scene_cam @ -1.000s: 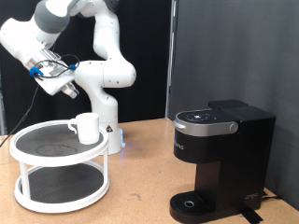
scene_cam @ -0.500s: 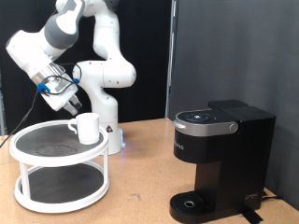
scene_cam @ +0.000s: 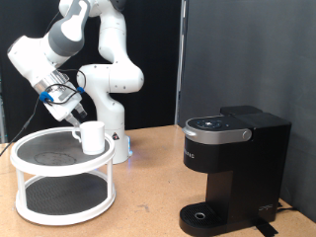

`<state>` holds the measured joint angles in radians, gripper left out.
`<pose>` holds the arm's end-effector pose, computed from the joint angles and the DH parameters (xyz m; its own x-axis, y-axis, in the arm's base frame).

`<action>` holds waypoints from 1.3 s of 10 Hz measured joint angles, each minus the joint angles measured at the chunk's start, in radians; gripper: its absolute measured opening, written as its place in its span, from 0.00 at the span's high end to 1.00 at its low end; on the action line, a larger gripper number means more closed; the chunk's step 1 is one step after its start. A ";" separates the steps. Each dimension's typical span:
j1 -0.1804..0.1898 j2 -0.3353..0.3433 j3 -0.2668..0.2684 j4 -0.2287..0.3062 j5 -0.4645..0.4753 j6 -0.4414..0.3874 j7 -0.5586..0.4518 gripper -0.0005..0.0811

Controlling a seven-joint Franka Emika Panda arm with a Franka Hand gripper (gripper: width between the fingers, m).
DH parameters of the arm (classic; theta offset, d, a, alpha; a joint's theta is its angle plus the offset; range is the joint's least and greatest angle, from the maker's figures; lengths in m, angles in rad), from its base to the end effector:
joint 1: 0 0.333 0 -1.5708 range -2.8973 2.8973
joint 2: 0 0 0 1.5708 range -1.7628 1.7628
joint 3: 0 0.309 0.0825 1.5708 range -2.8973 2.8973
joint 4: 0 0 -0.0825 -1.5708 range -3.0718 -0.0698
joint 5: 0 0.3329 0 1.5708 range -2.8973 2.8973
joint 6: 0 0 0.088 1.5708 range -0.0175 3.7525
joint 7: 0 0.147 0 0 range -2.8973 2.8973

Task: Make a cup of coffee with the keurig machine

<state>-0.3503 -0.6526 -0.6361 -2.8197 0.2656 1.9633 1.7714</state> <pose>0.1862 -0.1817 0.3351 -0.8533 -0.2456 -0.4600 -0.4549 0.7819 0.4262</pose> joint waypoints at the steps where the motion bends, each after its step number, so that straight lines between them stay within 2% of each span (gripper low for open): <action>1: 0.000 0.000 -0.010 0.000 0.000 -0.014 -0.019 0.10; 4: 0.000 -0.007 -0.021 0.006 0.012 -0.070 -0.050 0.09; 8: -0.002 -0.052 -0.036 0.016 0.021 -0.115 -0.070 0.09; 10: -0.027 -0.090 -0.028 0.027 0.032 -0.098 -0.016 0.09; 13: -0.035 -0.110 -0.023 0.022 0.095 0.016 0.051 0.09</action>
<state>-0.3849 -0.7628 -0.6591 -2.7975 0.3604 1.9797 1.8220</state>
